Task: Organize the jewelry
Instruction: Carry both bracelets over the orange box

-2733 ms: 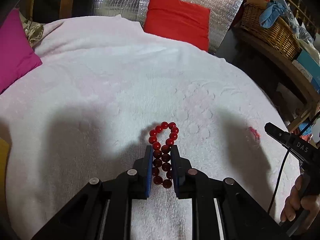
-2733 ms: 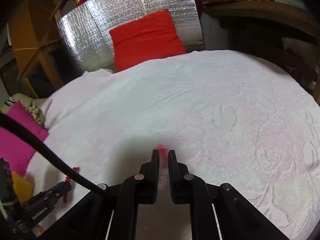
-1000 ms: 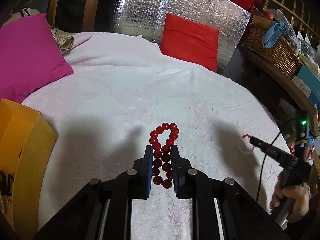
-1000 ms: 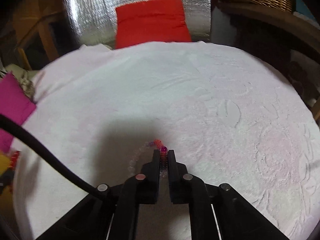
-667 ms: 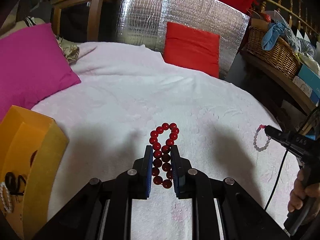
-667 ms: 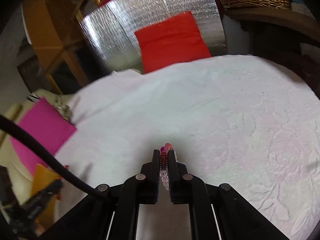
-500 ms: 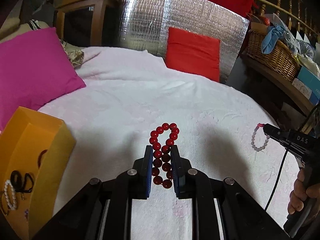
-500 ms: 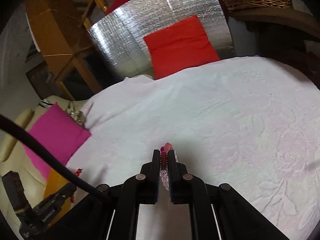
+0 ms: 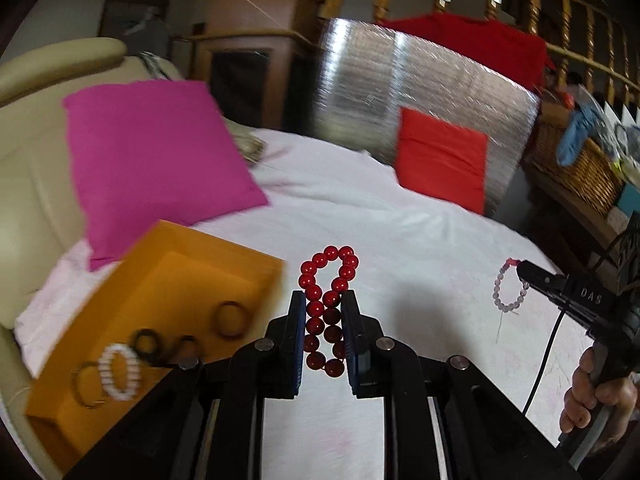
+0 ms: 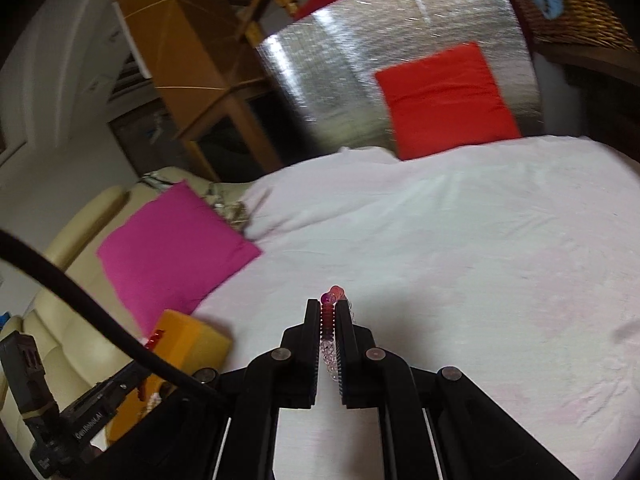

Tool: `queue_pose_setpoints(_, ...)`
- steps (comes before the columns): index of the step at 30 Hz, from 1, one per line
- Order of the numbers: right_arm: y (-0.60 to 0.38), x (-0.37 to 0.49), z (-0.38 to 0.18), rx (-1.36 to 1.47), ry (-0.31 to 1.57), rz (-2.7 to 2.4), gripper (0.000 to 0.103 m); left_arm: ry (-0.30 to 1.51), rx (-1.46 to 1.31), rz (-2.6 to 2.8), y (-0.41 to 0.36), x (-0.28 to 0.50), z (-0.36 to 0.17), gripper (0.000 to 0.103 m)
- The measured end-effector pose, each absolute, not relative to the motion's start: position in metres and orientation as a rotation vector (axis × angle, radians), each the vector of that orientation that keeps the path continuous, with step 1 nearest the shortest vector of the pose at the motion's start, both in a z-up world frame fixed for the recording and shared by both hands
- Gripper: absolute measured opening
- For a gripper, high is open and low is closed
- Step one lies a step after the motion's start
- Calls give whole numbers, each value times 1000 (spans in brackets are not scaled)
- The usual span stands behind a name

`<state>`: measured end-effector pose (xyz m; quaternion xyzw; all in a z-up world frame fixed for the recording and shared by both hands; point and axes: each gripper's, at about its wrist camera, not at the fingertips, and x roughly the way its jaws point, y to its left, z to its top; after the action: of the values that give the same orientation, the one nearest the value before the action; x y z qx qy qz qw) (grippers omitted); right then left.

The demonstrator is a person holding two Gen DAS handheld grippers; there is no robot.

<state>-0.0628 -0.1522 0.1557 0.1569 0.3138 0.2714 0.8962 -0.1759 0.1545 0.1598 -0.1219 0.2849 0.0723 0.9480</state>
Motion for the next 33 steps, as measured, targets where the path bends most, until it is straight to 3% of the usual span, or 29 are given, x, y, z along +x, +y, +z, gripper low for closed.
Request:
queue_pose_setpoints(14, -37, -119, 172, 352, 627, 902, 8, 556, -174, 378, 239, -273, 179, 18)
queue_pose_setpoints(33, 85, -175, 110, 235, 864, 1163, 8, 764, -149, 446, 268, -314, 100, 18)
